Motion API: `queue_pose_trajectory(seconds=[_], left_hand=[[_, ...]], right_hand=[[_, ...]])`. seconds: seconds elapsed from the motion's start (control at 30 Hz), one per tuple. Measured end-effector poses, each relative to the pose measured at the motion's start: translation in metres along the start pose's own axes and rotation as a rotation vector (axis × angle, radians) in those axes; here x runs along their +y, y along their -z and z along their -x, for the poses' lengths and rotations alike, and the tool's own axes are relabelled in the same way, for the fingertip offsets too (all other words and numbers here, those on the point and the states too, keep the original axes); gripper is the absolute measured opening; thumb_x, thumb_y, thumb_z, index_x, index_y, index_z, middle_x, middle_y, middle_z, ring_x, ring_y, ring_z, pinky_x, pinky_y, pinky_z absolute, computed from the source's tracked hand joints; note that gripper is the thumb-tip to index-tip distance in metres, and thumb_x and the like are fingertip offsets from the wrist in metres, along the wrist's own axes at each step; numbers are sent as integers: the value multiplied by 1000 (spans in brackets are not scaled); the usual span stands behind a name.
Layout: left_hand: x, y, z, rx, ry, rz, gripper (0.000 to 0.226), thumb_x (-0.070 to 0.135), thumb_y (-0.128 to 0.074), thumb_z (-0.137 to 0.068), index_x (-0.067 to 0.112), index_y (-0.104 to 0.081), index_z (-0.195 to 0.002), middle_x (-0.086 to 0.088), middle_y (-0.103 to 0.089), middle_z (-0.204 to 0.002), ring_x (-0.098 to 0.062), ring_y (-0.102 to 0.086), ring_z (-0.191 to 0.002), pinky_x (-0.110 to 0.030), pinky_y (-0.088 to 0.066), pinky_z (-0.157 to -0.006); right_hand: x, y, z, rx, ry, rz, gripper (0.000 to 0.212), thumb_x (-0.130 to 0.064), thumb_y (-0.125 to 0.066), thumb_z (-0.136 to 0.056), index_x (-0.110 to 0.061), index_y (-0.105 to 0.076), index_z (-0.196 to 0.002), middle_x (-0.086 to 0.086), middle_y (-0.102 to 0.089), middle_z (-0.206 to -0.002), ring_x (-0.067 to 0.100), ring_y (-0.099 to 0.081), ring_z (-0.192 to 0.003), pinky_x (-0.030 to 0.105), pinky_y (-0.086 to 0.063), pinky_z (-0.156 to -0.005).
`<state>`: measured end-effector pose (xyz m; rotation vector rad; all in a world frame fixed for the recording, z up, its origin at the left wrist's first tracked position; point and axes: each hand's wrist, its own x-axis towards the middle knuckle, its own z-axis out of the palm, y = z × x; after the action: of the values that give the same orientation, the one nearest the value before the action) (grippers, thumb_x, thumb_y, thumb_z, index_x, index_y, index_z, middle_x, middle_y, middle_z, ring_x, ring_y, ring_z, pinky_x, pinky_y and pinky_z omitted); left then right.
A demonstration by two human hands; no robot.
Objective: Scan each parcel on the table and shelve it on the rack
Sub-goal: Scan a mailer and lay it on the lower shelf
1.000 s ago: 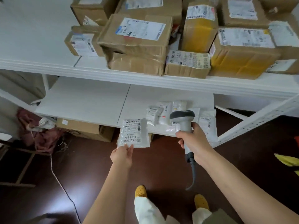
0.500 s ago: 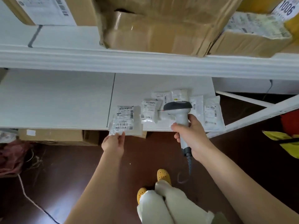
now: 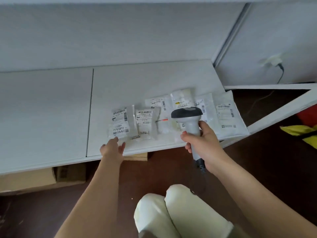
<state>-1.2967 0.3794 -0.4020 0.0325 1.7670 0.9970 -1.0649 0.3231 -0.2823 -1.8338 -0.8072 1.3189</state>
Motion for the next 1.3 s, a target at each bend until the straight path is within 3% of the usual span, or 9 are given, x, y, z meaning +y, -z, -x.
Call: queue_pose_trajectory(seconds=[0.03,0.07,0.13,0.23,0.53,0.63,0.9,1.0,1.3], left_hand=[[2,-2,7,-60,59,130,42,7,-46,-104,-2,-38,-144,-2,-57,-107,15,-61,-77,-5,-46,-67],[3,-3,18,-110,59,120,43,1,-47,-102,-4,-38,-143,2,-51,-95,12,-57,-65,-5,-44,-55],[8,-2,35,-124,89,-1,42,0,-48,-99,-5,-42,-140,2,-47,-86,-5,-53,-72,-16,-49,-60],[23,-16,80,-158,175,-4,31,1,-52,-97,-2,-52,-128,-11,-57,-91,-25,-57,-77,-34,-56,-75],[35,-89,289,-511,293,-260,9,1,-51,-98,1,-59,-93,-15,-62,-95,-27,-57,-84,-31,-57,-62],[35,-120,357,-620,266,-385,6,-1,-54,-95,0,-59,-99,-16,-63,-95,-29,-59,-84,-33,-59,-57],[-1,-234,526,-917,78,-711,12,5,-55,-97,2,-60,-109,-12,-63,-92,-24,-62,-81,-30,-53,-66],[-41,-286,586,-992,56,-784,16,6,-54,-98,3,-60,-112,-12,-64,-92,-25,-62,-83,-33,-52,-73],[-208,-431,774,-1210,83,-891,28,9,-52,-99,4,-57,-126,-9,-64,-93,-23,-60,-83,-29,-50,-68]], right_hand=[[-2,4,3,8,-11,1,29,-1,-66,-87,-7,-54,-113,4,-59,-81,7,-51,-49,20,-47,-49],[-6,9,9,14,-22,1,30,-1,-66,-87,-9,-53,-113,5,-59,-82,7,-52,-50,20,-47,-49],[-19,21,22,27,-41,-19,32,-2,-67,-87,-11,-53,-114,6,-60,-85,7,-53,-51,19,-48,-50],[-44,46,50,69,-77,-50,36,-6,-69,-87,-17,-52,-117,5,-62,-86,6,-56,-53,18,-50,-52],[-116,162,176,338,-118,-227,33,-9,-71,-88,-20,-54,-114,6,-63,-92,10,-57,-58,19,-49,-52],[-132,215,218,447,-101,-309,30,-5,-69,-87,-16,-55,-111,8,-61,-89,14,-55,-57,25,-50,-53],[-137,370,295,729,4,-492,26,-4,-69,-88,-23,-55,-99,10,-65,-95,14,-57,-59,27,-50,-57],[-123,430,312,803,15,-551,26,-4,-69,-88,-22,-55,-100,10,-65,-94,14,-57,-58,28,-51,-57],[-58,662,353,1039,48,-652,24,-4,-67,-89,-15,-56,-107,8,-63,-91,13,-56,-56,28,-50,-57]])
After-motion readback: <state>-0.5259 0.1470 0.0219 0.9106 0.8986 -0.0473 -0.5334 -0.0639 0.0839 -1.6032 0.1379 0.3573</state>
